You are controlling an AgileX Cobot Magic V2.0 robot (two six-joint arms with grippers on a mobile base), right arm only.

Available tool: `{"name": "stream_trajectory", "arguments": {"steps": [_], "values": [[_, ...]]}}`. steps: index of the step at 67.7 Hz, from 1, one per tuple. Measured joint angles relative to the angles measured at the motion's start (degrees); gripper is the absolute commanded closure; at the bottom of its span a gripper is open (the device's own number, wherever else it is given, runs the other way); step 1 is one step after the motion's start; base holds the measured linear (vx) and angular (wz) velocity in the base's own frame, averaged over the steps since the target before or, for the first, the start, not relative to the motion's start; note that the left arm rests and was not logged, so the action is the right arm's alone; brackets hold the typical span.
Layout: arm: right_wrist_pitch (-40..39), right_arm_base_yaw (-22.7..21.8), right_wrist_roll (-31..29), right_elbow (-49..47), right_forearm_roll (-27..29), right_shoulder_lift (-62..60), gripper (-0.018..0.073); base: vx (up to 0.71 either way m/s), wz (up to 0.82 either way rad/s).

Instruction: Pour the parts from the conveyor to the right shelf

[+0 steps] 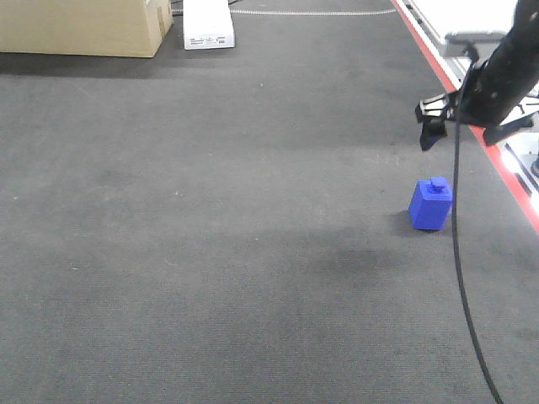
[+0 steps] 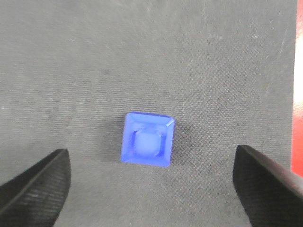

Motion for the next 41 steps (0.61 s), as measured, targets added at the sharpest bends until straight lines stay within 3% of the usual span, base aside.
{"name": "stream_trajectory", "arguments": {"steps": [41], "values": [[-0.3, 0.0, 0.2, -0.1, 0.9, 10.7, -0.0055, 0.0, 0.0]]}}
